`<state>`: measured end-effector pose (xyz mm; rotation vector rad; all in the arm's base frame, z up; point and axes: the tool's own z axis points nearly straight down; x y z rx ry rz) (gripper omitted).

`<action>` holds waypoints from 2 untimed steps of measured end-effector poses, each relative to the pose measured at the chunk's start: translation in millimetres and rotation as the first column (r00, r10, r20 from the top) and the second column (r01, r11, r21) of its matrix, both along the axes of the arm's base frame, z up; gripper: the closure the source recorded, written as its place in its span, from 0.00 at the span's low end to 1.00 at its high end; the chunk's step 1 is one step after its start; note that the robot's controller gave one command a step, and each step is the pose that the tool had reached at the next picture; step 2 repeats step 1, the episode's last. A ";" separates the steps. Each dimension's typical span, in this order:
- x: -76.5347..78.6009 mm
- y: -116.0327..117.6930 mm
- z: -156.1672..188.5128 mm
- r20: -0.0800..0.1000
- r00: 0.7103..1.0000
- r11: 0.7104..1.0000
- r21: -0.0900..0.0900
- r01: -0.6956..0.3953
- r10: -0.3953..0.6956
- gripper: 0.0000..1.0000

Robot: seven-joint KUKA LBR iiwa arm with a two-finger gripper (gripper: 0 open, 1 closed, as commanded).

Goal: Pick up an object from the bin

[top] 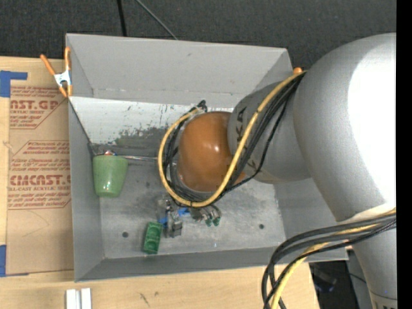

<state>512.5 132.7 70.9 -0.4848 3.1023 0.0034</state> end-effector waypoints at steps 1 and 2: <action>12.4 -19.5 152.1 0.009 1.000 1.000 -0.001 -0.007 0.007 1.00; 12.4 -19.5 152.1 0.009 1.000 1.000 -0.001 -0.007 0.007 1.00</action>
Offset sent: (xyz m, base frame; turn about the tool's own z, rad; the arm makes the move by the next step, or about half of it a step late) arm 0.0100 -0.0200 0.1478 -0.0075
